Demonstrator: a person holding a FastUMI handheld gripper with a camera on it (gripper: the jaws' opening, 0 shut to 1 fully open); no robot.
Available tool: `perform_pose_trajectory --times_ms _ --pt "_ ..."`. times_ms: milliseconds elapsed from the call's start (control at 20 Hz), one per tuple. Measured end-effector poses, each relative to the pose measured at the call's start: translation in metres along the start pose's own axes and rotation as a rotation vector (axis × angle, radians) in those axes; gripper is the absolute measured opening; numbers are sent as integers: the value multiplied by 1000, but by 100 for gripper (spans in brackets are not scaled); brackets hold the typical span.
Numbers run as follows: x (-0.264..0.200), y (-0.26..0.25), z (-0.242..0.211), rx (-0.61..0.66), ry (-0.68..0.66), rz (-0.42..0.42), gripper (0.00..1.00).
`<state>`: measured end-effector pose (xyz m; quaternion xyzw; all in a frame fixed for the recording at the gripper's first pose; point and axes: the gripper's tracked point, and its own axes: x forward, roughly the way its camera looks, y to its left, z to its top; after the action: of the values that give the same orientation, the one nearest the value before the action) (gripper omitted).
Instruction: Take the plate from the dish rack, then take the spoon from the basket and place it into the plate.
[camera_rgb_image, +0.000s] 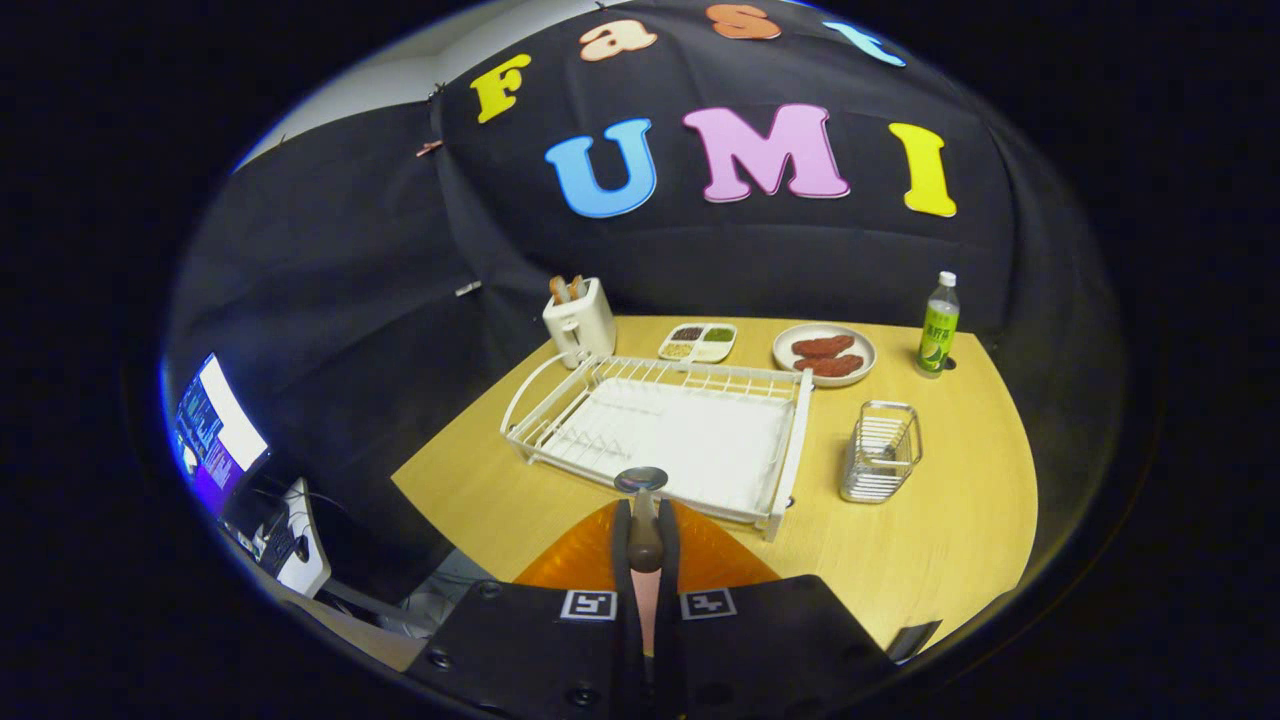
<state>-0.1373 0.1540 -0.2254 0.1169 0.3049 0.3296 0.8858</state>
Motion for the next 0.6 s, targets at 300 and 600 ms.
perform_pose_trajectory --times_ms 300,600 --pt "47 8 -78 -54 161 0 8" --pt "75 10 -87 -94 167 22 8"
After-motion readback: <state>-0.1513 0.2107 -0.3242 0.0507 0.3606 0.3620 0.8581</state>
